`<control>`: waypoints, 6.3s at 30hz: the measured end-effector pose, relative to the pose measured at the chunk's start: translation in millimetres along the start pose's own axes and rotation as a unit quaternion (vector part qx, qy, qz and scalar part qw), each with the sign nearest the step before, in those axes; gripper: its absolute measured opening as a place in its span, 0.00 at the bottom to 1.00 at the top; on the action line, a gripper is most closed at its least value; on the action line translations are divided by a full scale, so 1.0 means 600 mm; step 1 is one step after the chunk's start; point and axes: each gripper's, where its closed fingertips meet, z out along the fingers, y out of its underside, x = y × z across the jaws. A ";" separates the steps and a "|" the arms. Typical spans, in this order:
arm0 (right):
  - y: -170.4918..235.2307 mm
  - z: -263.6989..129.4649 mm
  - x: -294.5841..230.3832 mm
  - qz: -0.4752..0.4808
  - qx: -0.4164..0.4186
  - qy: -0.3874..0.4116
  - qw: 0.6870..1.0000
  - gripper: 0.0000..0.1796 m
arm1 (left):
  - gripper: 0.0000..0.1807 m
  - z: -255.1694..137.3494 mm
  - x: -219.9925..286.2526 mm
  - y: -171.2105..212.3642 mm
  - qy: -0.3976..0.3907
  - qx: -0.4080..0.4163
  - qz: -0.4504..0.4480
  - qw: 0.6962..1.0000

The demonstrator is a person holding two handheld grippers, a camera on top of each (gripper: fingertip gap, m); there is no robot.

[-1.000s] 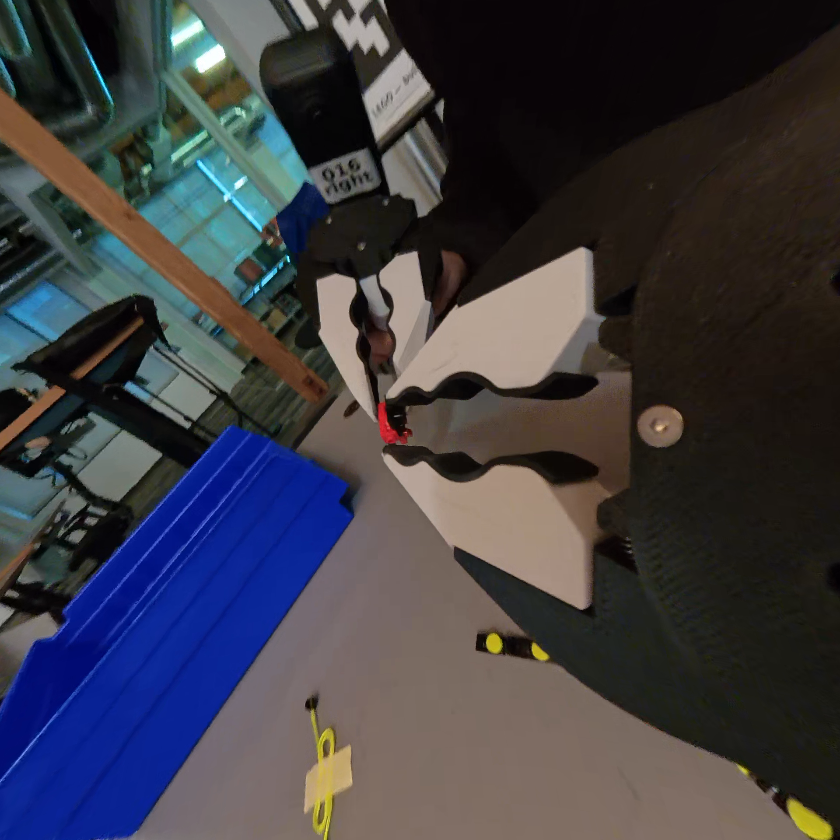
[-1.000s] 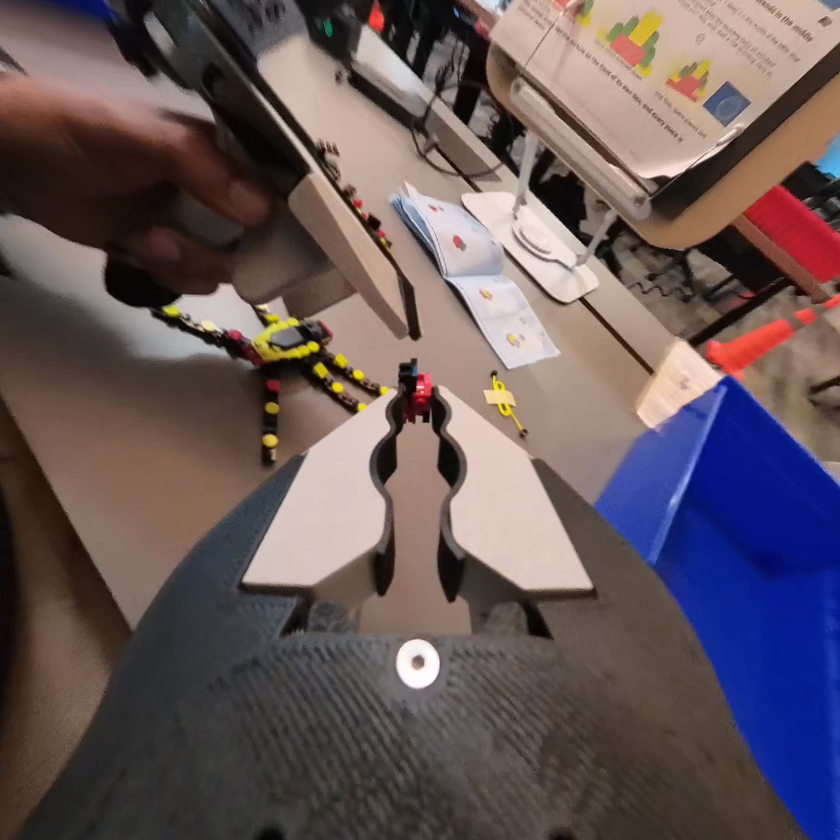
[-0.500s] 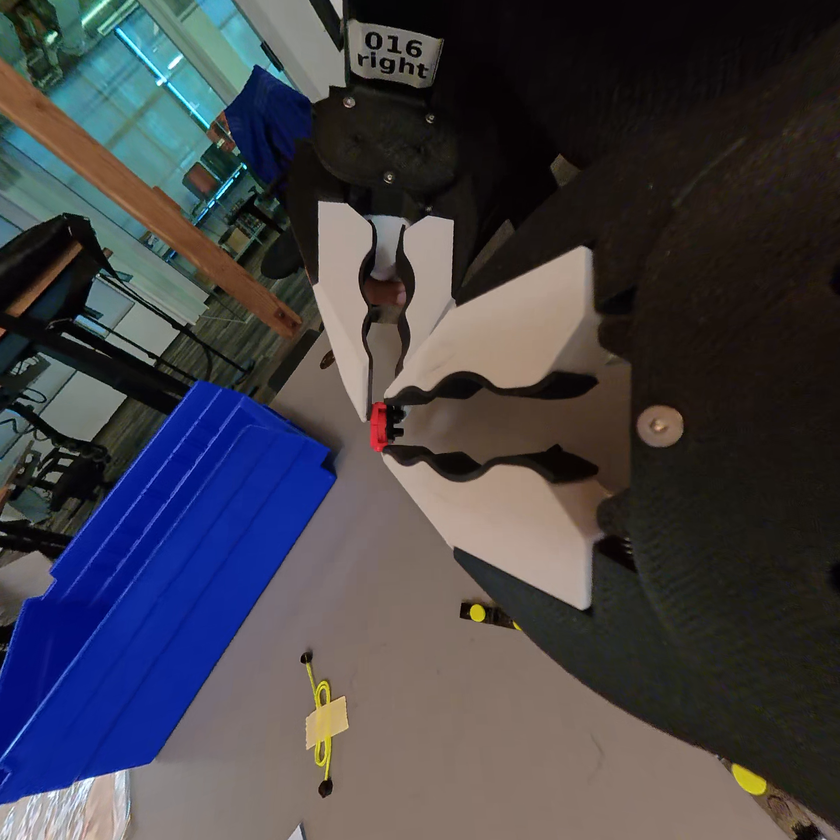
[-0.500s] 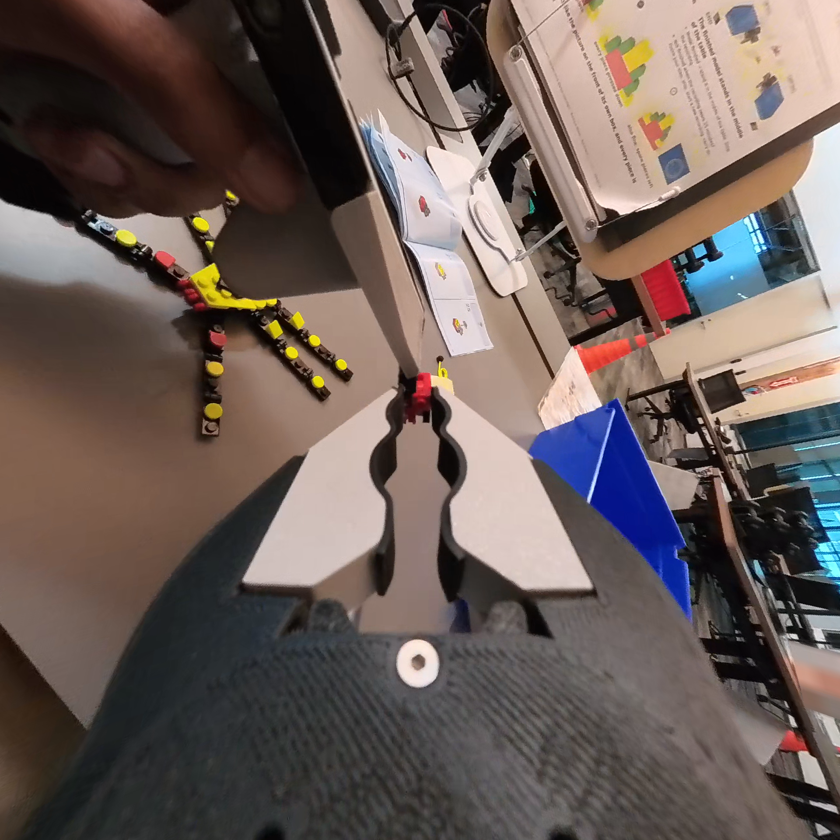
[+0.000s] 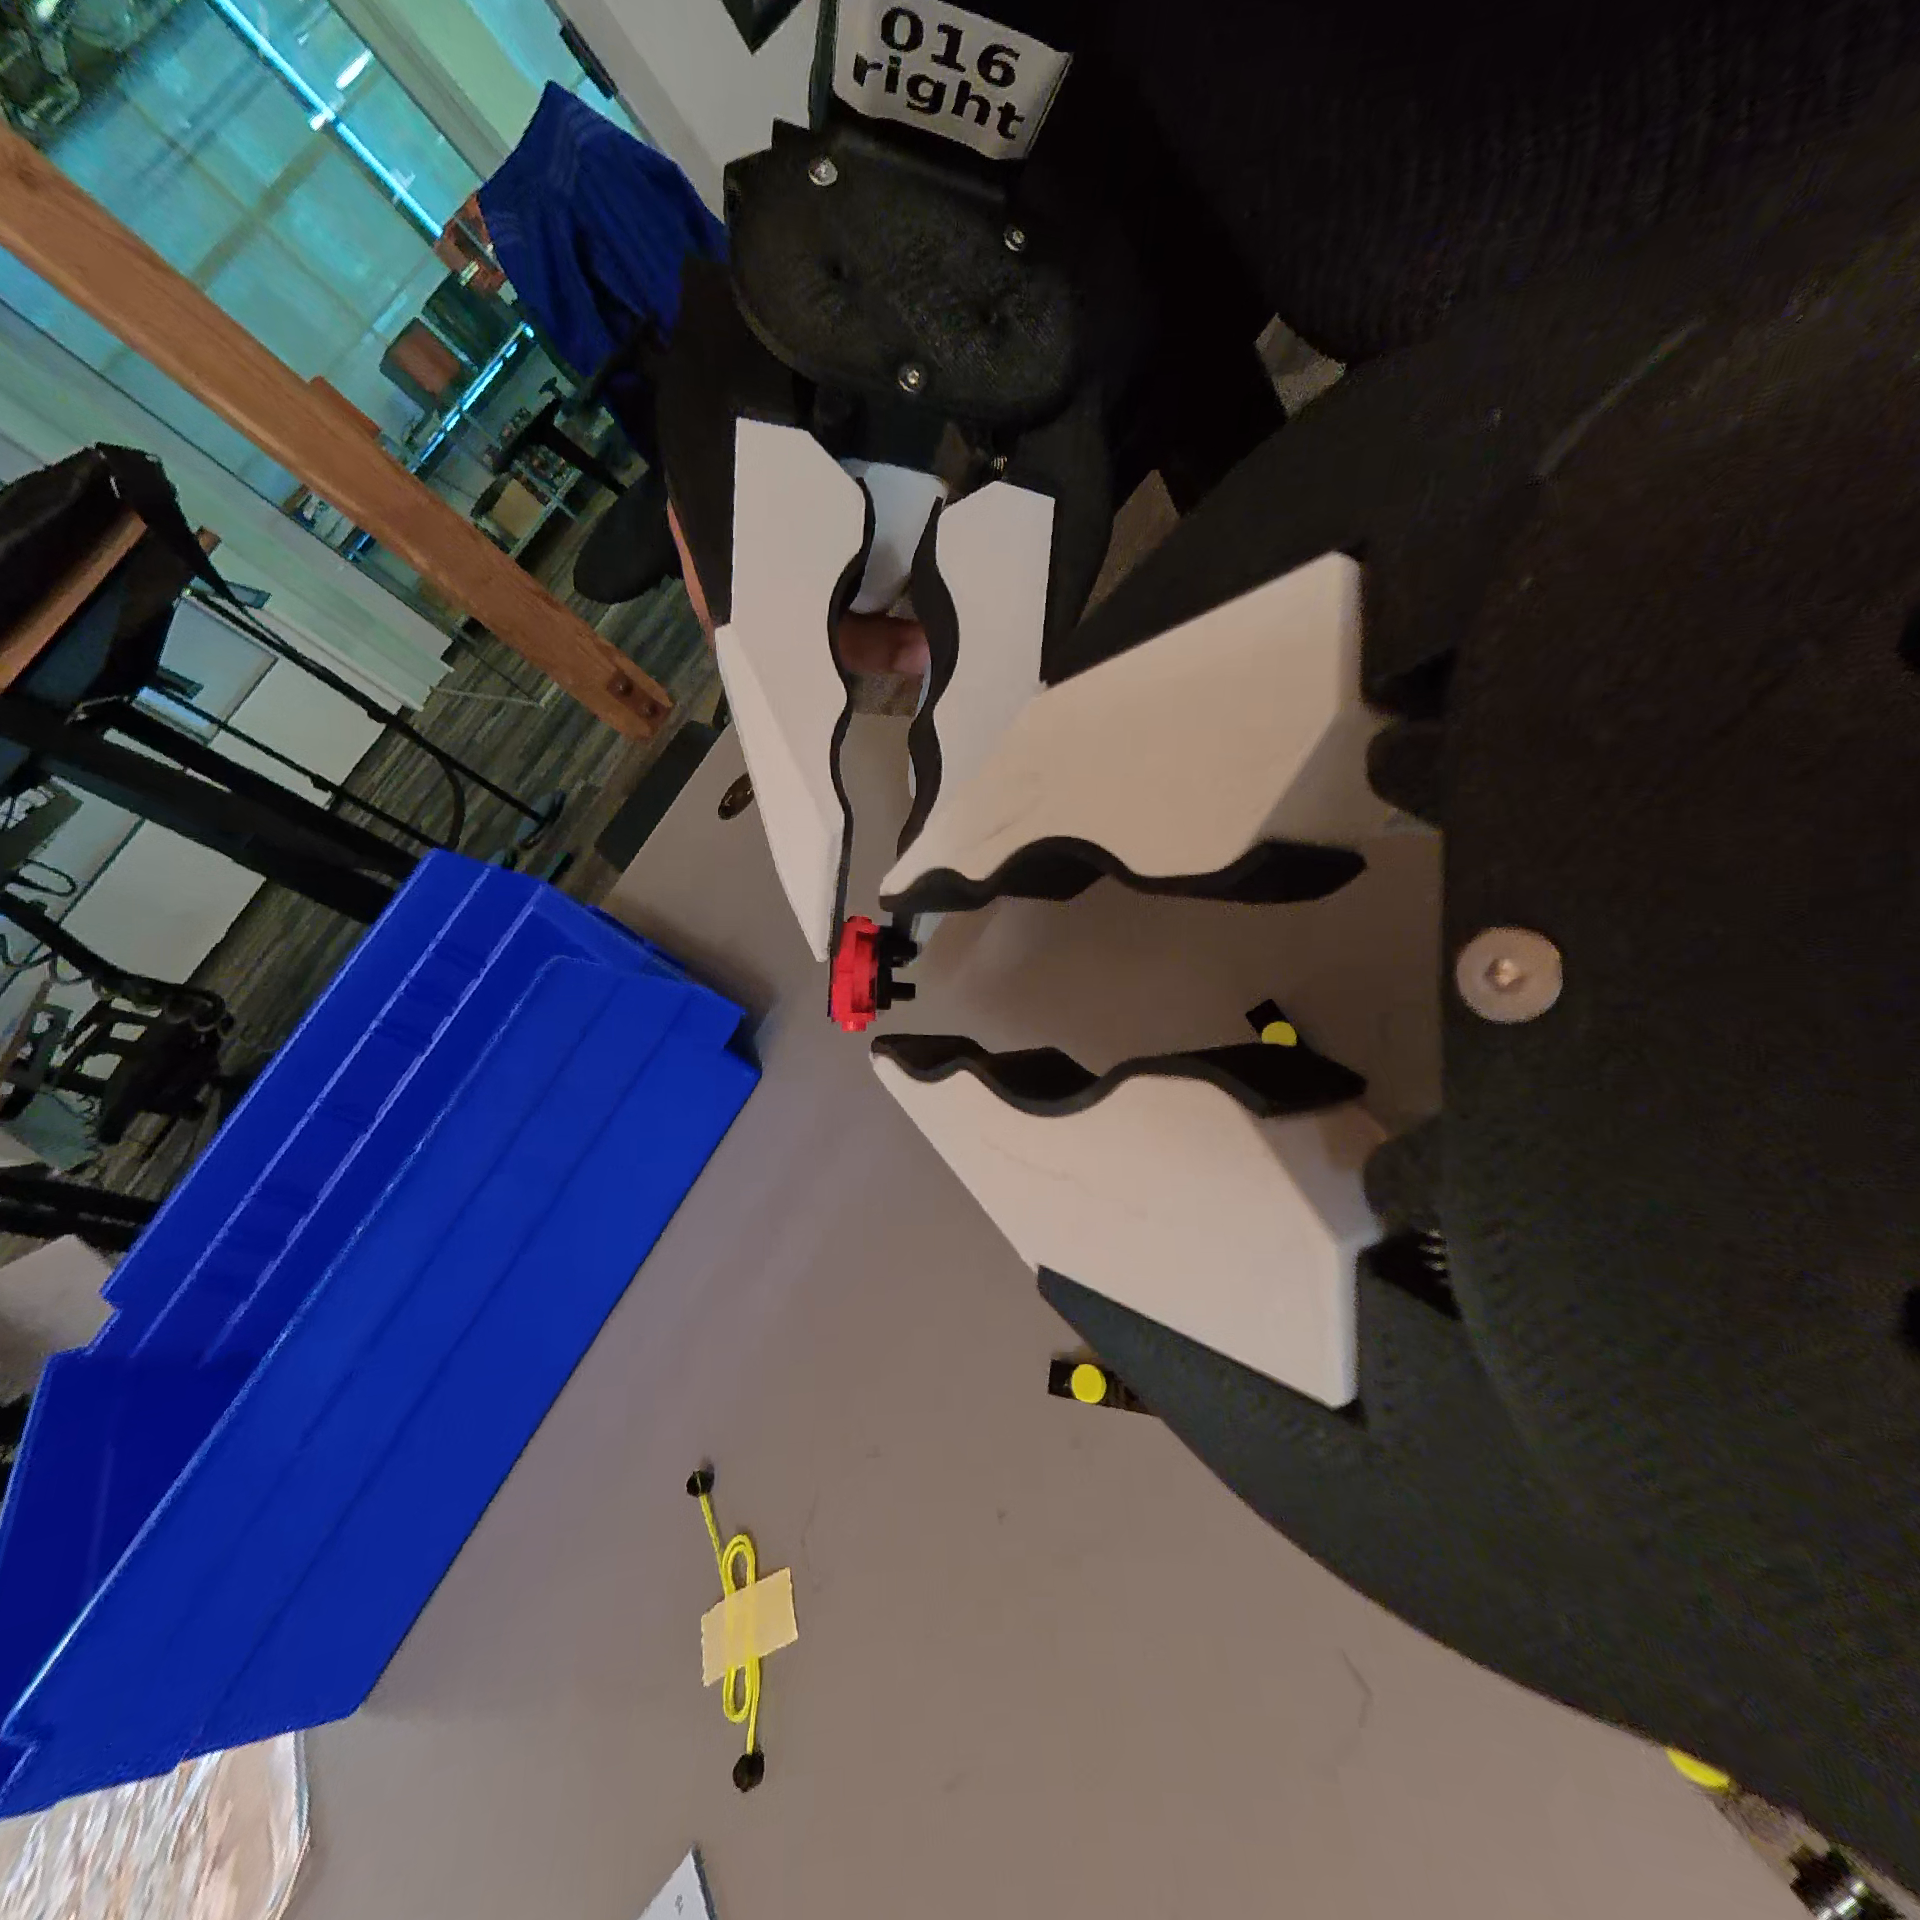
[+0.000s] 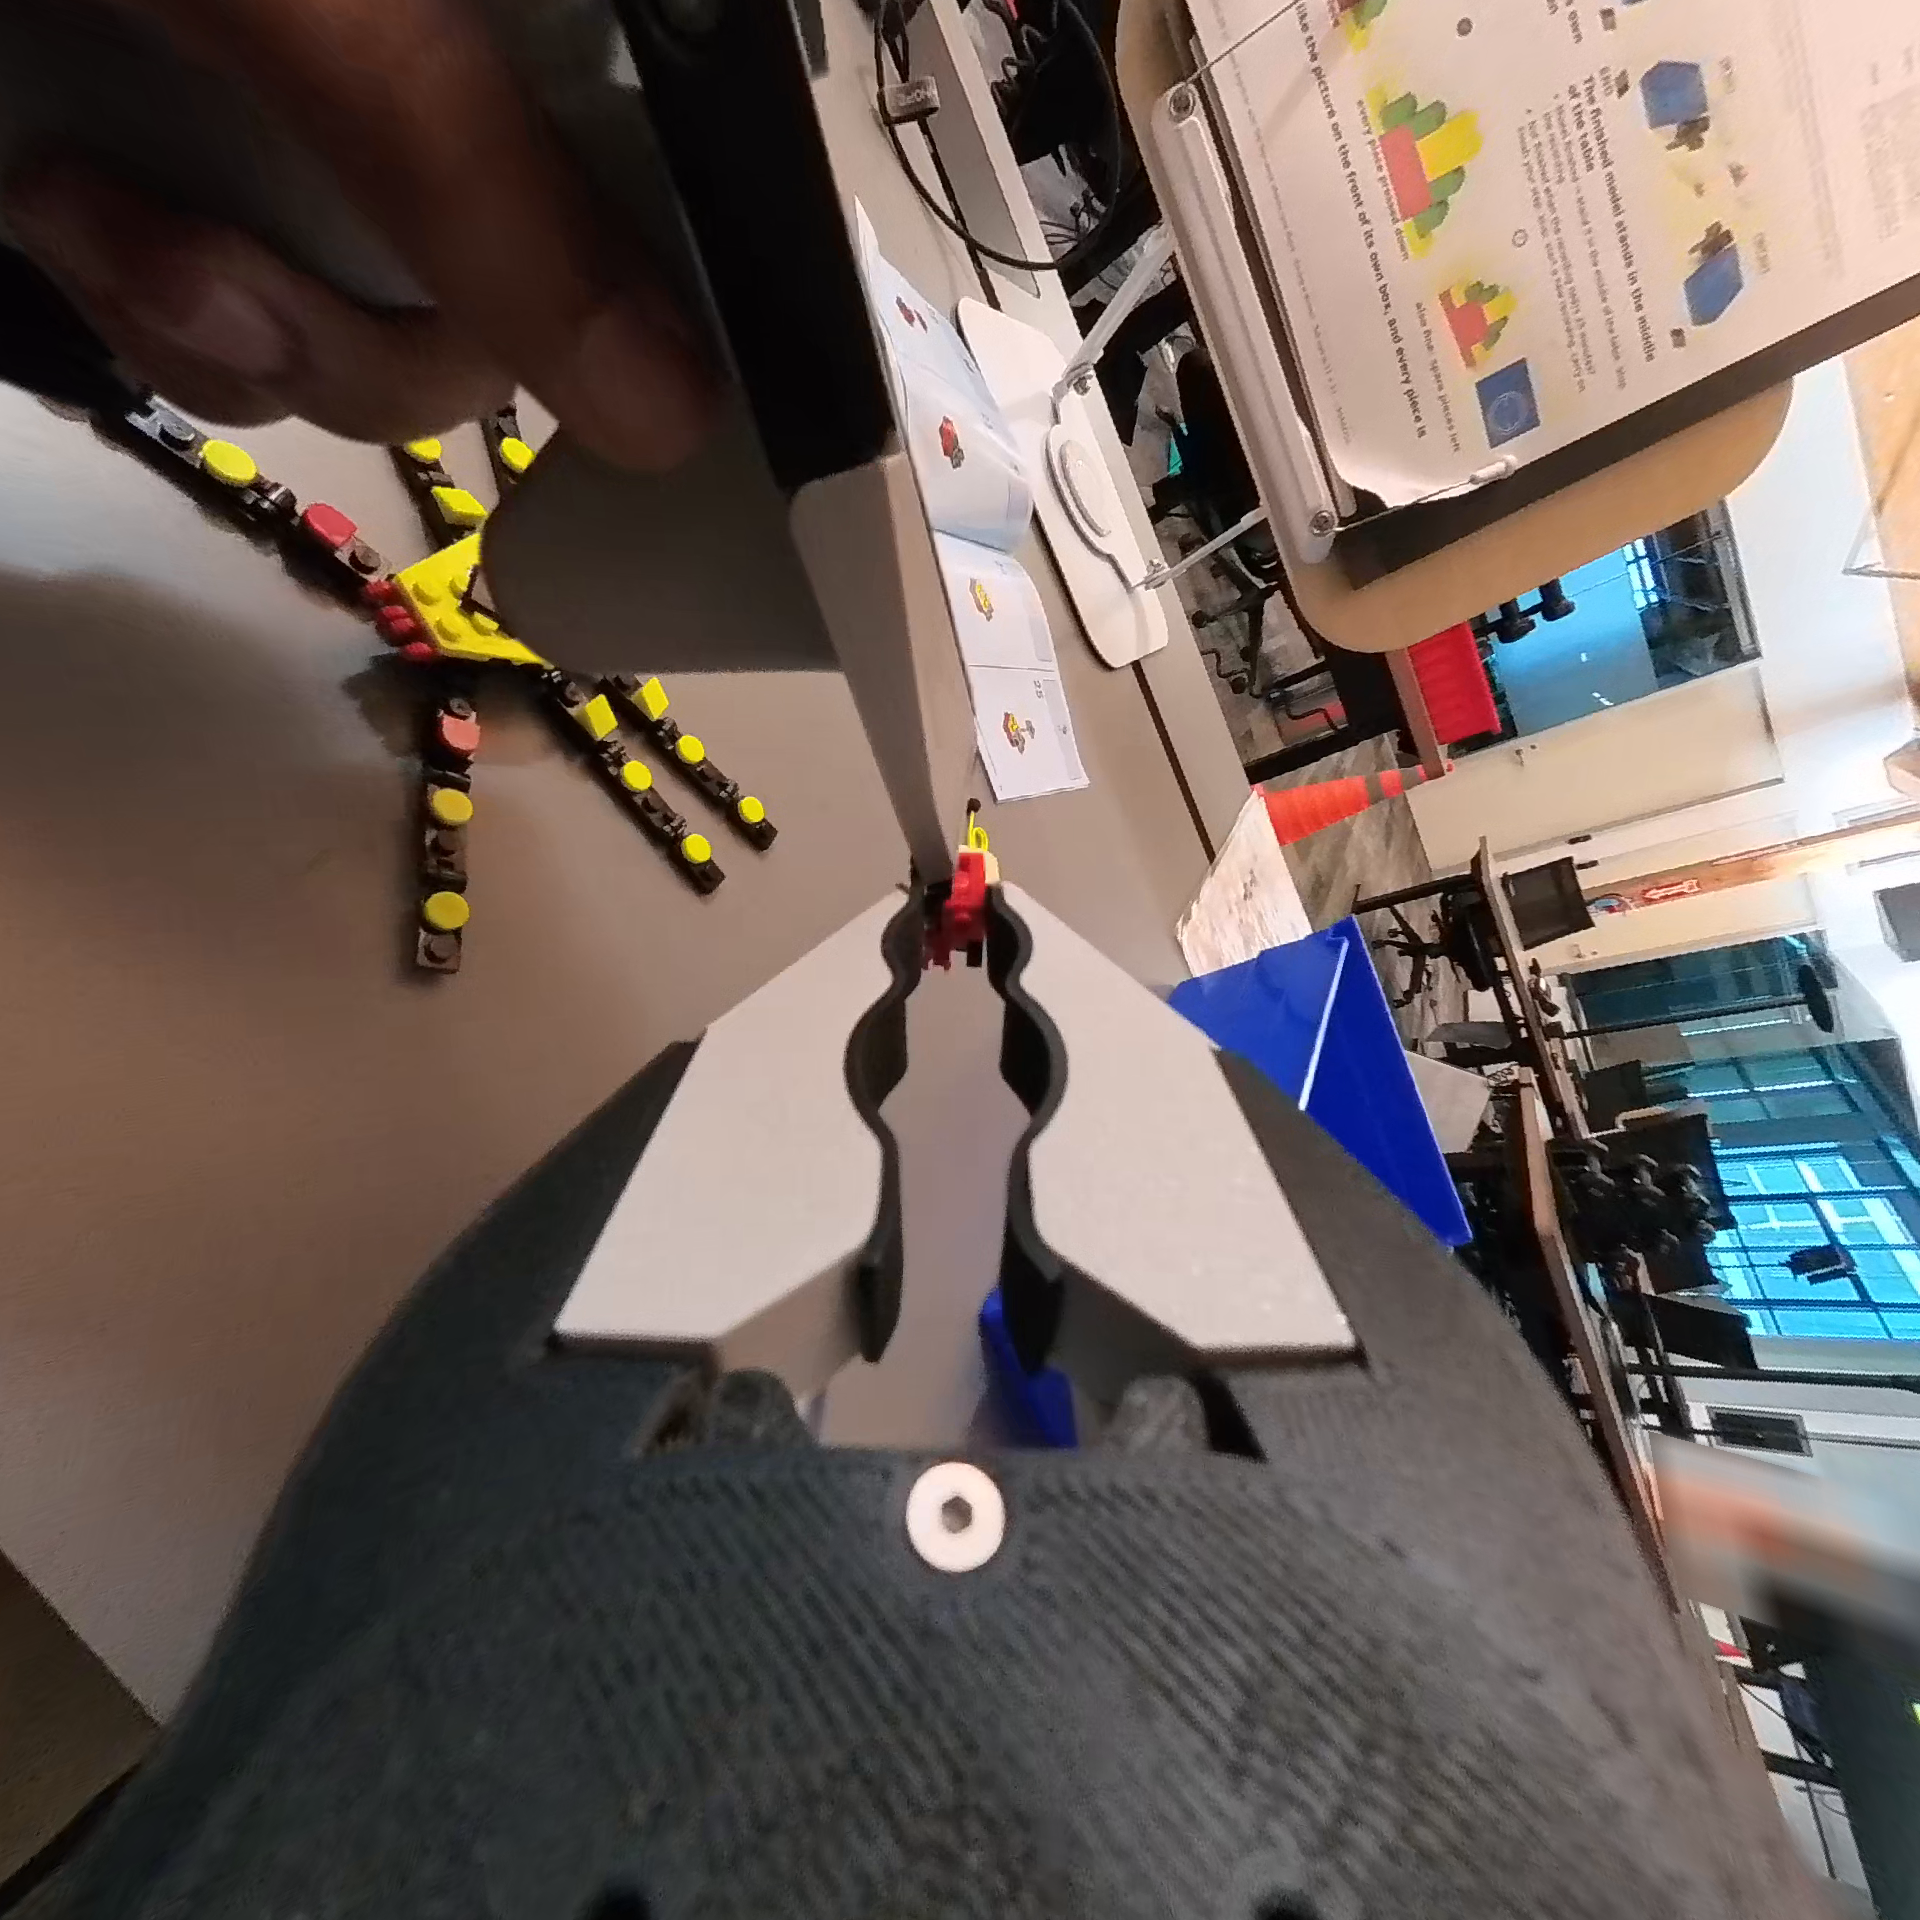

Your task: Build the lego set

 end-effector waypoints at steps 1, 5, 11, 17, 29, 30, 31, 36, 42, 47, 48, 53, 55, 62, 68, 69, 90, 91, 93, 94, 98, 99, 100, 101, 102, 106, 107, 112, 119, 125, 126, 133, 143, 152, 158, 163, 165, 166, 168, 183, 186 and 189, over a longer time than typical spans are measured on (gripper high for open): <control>0.000 0.000 -0.001 0.001 0.001 -0.002 1.000 0.05 | 0.12 0.000 0.000 0.000 0.001 0.001 -0.001 1.000; 0.001 0.001 -0.003 -0.003 0.001 -0.004 1.000 0.05 | 0.08 0.001 -0.001 0.002 -0.005 -0.004 0.007 1.000; 0.001 0.001 -0.004 -0.005 0.002 -0.005 1.000 0.05 | 0.07 0.002 -0.001 0.004 -0.008 -0.012 0.013 1.000; 0.002 0.001 -0.004 -0.007 0.001 -0.003 1.000 0.05 | 0.07 0.002 -0.001 0.004 -0.013 -0.017 0.018 1.000; 0.049 0.019 -0.010 0.201 -0.024 -0.079 0.976 0.05 | 0.20 -0.008 -0.014 -0.003 -0.001 -0.005 -0.030 1.000; 0.060 0.023 -0.017 0.264 -0.032 -0.108 0.958 0.05 | 0.20 -0.013 -0.016 -0.005 -0.004 -0.004 -0.030 1.000; 0.069 0.026 -0.027 0.331 -0.038 -0.140 0.933 0.05 | 0.20 -0.018 -0.017 -0.005 -0.004 -0.003 -0.031 1.000; 0.096 0.033 -0.059 0.617 -0.043 -0.270 0.738 0.05 | 0.18 -0.055 -0.013 0.014 0.005 0.009 -0.050 0.999; 0.108 0.042 -0.090 0.683 -0.057 -0.329 0.650 0.06 | 0.17 -0.062 -0.007 0.061 0.045 -0.038 -0.086 0.995; 0.125 0.050 -0.088 0.649 -0.078 -0.305 0.693 0.08 | 0.16 -0.058 0.005 0.069 0.063 -0.049 -0.066 0.995; 0.128 0.049 -0.088 0.645 -0.081 -0.301 0.698 0.08 | 0.16 -0.058 0.007 0.070 0.064 -0.050 -0.059 0.995; 0.133 0.042 -0.067 0.635 -0.063 -0.283 0.716 0.11 | 0.14 -0.060 0.007 0.067 0.055 -0.048 -0.029 0.997; 0.130 0.038 -0.053 0.632 -0.046 -0.276 0.722 0.13 | 0.14 -0.062 0.007 0.064 0.054 -0.042 -0.024 0.997; 0.104 0.020 -0.002 0.510 0.005 -0.209 0.834 0.09 | 0.15 -0.076 -0.009 0.039 0.012 -0.009 0.026 1.000; 0.068 0.015 -0.010 0.286 0.004 -0.136 0.949 0.00 | 0.22 -0.082 -0.036 0.038 -0.026 -0.012 0.031 0.999; 0.060 0.017 -0.021 0.262 0.002 -0.138 0.955 0.00 | 0.22 -0.082 -0.036 0.038 -0.030 -0.012 0.036 0.999; -0.118 0.071 0.019 0.281 0.250 -0.216 0.901 0.00 | 0.23 -0.247 -0.095 0.038 -0.211 0.080 0.039 0.973; -0.115 0.079 0.019 0.287 0.235 -0.216 0.903 0.00 | 0.27 -0.250 -0.099 0.042 -0.220 0.078 0.035 0.972; -0.112 0.087 0.022 0.288 0.221 -0.217 0.906 0.00 | 0.35 -0.251 -0.106 0.052 -0.229 0.064 0.027 0.971; -0.112 0.088 0.026 0.289 0.225 -0.213 0.906 0.00 | 0.38 -0.251 -0.109 0.056 -0.232 0.056 0.024 0.971; -0.110 0.089 0.030 0.294 0.240 -0.205 0.902 0.02 | 0.43 -0.251 -0.117 0.059 -0.247 0.045 0.036 0.967; -0.108 0.091 0.029 0.300 0.236 -0.207 0.901 0.07 | 0.42 -0.250 -0.120 0.060 -0.251 0.042 0.036 0.966; -0.104 0.095 0.027 0.306 0.228 -0.209 0.900 0.11 | 0.39 -0.249 -0.124 0.061 -0.255 0.039 0.034 0.966; -0.100 0.097 0.024 0.311 0.221 -0.210 0.900 0.11 | 0.38 -0.247 -0.126 0.061 -0.255 0.036 0.031 0.966; -0.095 0.100 0.024 0.315 0.215 -0.206 0.901 0.13 | 0.38 -0.244 -0.127 0.061 -0.250 0.035 0.029 0.967; -0.071 0.101 0.034 0.318 0.200 -0.159 0.913 0.17 | 0.32 -0.229 -0.118 0.048 -0.209 0.044 0.017 0.977; -0.064 0.100 0.037 0.319 0.194 -0.147 0.916 0.18 | 0.31 -0.226 -0.116 0.044 -0.198 0.047 0.012 0.979; -0.039 0.094 0.056 0.378 0.175 -0.095 0.904 0.19 | 0.27 -0.209 -0.116 0.024 -0.150 0.052 -0.005 0.987; -0.057 0.092 0.064 0.416 0.178 -0.077 0.888 0.19 | 0.28 -0.230 -0.150 -0.007 -0.144 0.041 0.019 0.989; -0.003 0.097 0.042 0.430 0.125 -0.080 0.890 0.27 | 0.24 -0.262 -0.229 -0.015 -0.205 0.026 0.031 0.978; 0.006 0.096 0.042 0.437 0.115 -0.079 0.889 0.28 | 0.23 -0.273 -0.251 -0.013 -0.233 0.016 0.031 0.972; 0.031 0.096 0.044 0.490 0.117 -0.103 0.858 0.25 | 0.13 -0.386 -0.354 -0.026 -0.331 0.046 -0.012 0.942; 0.012 0.108 0.026 0.479 0.123 -0.151 0.856 0.21 | 0.00 -0.406 -0.374 0.007 -0.361 0.008 -0.021 0.932; -0.008 0.102 0.013 0.460 0.127 -0.169 0.862 0.18 | 0.00 -0.402 -0.386 0.050 -0.355 -0.049 -0.056 0.932; -0.011 0.097 0.015 0.471 0.134 -0.177 0.854 0.18 | 0.09 -0.387 -0.394 0.072 -0.364 -0.093 -0.045 0.926; -0.013 0.095 0.013 0.474 0.137 -0.185 0.850 0.18 | 0.13 -0.377 -0.397 0.092 -0.354 -0.117 -0.060 0.926; -0.015 0.094 0.011 0.474 0.137 -0.189 0.849 0.18 | 0.12 -0.378 -0.399 0.091 -0.360 -0.118 -0.055 0.924; -0.015 0.093 0.011 0.473 0.138 -0.190 0.849 0.18 | 0.10 -0.378 -0.399 0.091 -0.362 -0.120 -0.053 0.923; -0.016 0.092 0.010 0.473 0.138 -0.191 0.849 0.18 | 0.04 -0.375 -0.394 0.091 -0.351 -0.121 -0.050 0.927; -0.019 0.089 0.006 0.472 0.137 -0.199 0.848 0.18 | 0.04 -0.363 -0.364 0.065 -0.261 -0.042 -0.135 0.955; -0.019 0.090 0.005 0.472 0.136 -0.201 0.848 0.18 | 0.06 -0.370 -0.379 0.084 -0.296 -0.071 -0.133 0.943; -0.018 0.090 0.004 0.473 0.134 -0.203 0.847 0.18 | 0.14 -0.371 -0.386 0.090 -0.316 -0.086 -0.123 0.937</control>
